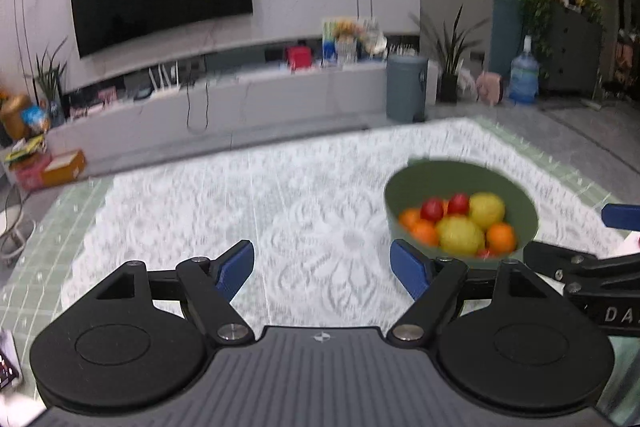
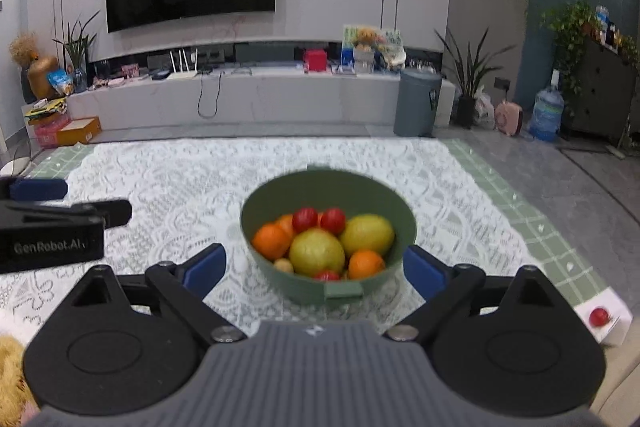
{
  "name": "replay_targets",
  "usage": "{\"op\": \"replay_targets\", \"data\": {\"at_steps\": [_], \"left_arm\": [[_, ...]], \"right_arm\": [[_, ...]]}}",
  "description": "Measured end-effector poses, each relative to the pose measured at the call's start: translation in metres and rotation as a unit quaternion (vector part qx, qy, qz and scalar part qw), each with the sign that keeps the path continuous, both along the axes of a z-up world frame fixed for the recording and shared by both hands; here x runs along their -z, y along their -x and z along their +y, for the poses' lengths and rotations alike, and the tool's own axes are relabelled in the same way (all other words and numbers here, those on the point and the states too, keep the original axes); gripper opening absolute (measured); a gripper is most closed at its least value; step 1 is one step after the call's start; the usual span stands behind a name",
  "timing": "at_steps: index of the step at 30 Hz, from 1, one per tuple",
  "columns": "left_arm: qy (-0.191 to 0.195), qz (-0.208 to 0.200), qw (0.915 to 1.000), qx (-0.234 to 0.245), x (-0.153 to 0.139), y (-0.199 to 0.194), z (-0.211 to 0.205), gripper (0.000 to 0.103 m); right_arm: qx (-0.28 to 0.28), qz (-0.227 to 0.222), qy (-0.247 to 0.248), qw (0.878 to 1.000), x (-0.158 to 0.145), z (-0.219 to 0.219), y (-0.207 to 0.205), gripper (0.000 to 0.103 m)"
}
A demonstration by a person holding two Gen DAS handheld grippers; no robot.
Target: Organize fruits
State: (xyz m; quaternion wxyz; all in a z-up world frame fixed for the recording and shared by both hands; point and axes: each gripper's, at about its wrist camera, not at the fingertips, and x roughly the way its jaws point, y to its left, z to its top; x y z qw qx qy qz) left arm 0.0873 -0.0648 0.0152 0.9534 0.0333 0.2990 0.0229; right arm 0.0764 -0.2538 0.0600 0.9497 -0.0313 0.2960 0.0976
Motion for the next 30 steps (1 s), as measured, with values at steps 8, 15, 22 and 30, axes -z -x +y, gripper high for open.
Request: {"op": "replay_targets", "data": {"at_steps": [8,15,22,30], "left_arm": [[0.007,0.038,0.9992,-0.008,0.022,0.003,0.006,0.091],[0.012,0.054,0.9984,-0.009,0.029,0.001,0.007,0.091],[0.010,0.060,0.9981,-0.008,0.031,0.001,0.008,0.091],[0.009,0.061,0.9980,-0.008,0.030,0.002,0.008,0.091]], "right_arm": [[0.003,0.033,-0.004,0.999,0.025,0.002,-0.007,0.092],[-0.004,0.045,-0.010,0.999,0.031,0.004,-0.013,0.092],[-0.004,0.038,-0.001,0.999,0.030,0.007,-0.011,0.092],[-0.004,0.039,0.000,0.999,0.030,0.007,-0.011,0.092]]}}
